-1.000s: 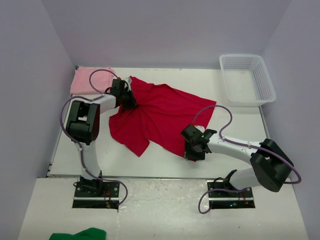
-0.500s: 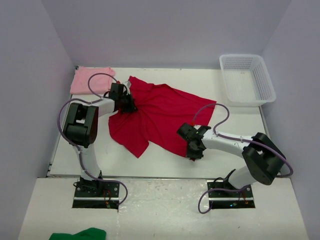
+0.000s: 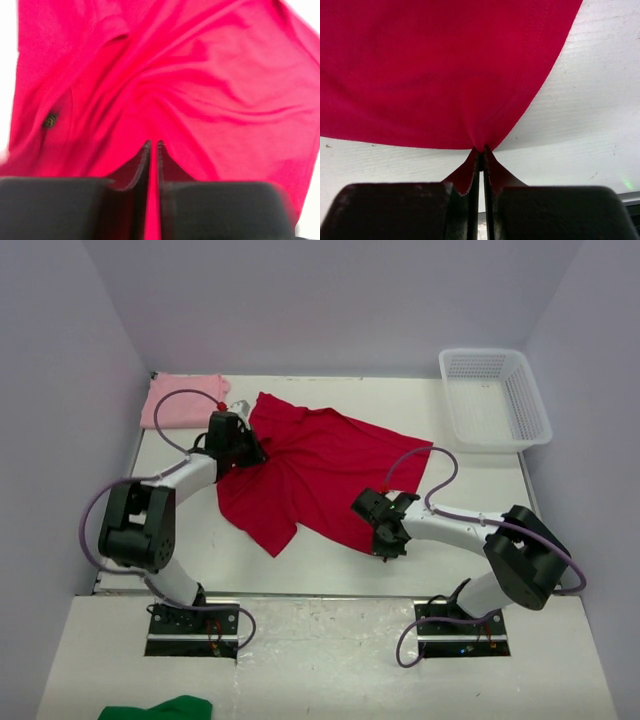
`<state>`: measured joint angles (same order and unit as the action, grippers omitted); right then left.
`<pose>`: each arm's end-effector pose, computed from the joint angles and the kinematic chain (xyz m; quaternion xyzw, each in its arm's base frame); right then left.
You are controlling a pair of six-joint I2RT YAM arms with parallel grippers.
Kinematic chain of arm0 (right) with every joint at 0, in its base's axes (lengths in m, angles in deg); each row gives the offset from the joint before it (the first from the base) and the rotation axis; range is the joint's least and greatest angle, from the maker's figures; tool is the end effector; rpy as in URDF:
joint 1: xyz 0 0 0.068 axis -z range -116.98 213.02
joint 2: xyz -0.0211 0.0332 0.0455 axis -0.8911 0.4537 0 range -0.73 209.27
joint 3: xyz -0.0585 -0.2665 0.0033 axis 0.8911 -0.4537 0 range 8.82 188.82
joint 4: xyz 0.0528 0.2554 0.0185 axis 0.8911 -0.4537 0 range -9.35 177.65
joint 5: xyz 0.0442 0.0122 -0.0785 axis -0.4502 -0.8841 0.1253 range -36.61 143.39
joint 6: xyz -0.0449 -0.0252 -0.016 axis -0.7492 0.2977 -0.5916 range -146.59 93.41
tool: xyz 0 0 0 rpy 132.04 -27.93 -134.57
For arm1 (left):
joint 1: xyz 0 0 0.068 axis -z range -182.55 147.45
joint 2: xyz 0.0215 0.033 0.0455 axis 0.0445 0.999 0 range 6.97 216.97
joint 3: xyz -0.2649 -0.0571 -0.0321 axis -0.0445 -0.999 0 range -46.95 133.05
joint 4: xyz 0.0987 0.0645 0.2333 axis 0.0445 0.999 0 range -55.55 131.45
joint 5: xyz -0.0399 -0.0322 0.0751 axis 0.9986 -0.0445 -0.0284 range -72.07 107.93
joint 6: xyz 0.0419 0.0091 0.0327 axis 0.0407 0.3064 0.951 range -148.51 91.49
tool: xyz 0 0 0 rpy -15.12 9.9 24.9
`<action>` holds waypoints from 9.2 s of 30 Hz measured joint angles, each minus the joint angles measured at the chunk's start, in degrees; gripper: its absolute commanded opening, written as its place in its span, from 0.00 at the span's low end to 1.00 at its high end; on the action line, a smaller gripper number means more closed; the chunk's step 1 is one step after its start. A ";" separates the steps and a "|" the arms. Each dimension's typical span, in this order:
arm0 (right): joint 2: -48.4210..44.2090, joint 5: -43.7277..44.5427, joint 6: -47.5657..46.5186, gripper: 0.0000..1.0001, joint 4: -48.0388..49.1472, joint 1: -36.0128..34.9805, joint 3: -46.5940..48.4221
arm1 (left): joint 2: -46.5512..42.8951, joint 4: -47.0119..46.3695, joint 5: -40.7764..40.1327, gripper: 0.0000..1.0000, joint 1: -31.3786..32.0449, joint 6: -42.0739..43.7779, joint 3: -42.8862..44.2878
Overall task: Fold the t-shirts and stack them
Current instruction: Flatten out the tshirt, then fold the flattened tshirt in 1/3 of the way
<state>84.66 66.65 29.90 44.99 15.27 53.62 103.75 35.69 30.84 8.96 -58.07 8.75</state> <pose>0.1651 0.1697 0.1549 0.0823 0.9882 -0.0246 0.1269 0.3468 -0.0788 0.1869 -0.0977 0.9048 -0.2371 0.3400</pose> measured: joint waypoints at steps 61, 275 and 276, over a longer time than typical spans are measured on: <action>-7.48 -0.92 -2.10 0.00 13.51 -2.99 -7.52 | -12.59 31.43 -42.01 0.21 45.64 -34.69 -14.49; 27.19 6.27 -50.21 0.00 9.92 40.04 57.68 | 15.52 5.51 -2.93 0.00 1.27 27.34 36.89; 28.20 6.12 -50.21 0.00 9.57 40.15 58.62 | 15.04 5.35 -2.93 0.00 1.27 27.23 35.87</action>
<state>112.85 72.77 -20.30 54.57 55.42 112.24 118.78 41.04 27.91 10.22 -30.84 44.62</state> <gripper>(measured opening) 0.007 0.007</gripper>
